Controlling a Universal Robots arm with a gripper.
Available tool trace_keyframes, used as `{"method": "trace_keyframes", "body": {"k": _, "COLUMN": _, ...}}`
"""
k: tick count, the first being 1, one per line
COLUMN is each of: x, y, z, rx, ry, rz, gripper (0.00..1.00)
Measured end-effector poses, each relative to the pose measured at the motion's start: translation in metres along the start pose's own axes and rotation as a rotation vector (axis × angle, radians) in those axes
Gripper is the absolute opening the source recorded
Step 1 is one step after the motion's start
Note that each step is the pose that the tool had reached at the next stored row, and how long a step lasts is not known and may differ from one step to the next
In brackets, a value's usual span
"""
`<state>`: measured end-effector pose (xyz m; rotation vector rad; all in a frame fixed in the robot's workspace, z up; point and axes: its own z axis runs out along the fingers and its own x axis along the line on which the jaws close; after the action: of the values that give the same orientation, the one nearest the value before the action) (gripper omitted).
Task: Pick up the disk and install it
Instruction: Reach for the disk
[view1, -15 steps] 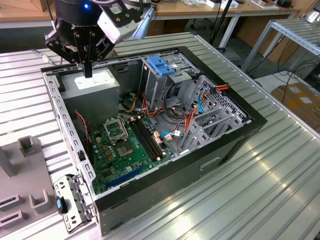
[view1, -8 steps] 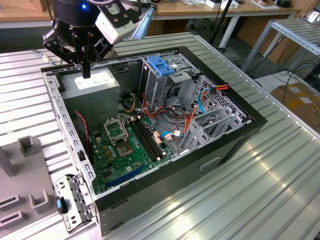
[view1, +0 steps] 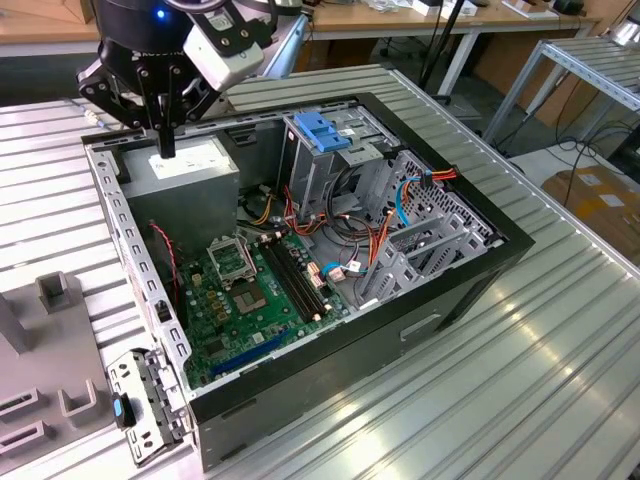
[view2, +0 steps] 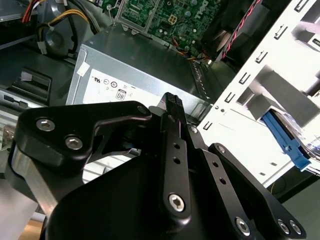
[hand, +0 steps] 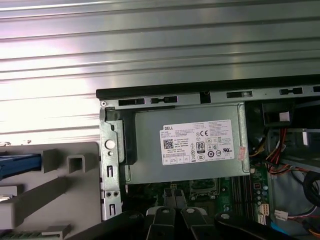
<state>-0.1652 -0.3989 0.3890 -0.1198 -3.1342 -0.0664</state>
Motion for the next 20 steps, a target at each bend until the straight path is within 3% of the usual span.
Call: {"method": "trace_keyframes", "body": {"k": 20, "x": 0.0089, "y": -0.0007, "z": 0.0013, "rx": 0.0009, "ry": 0.0105, "rz": 0.000, "gripper": 0.11}}
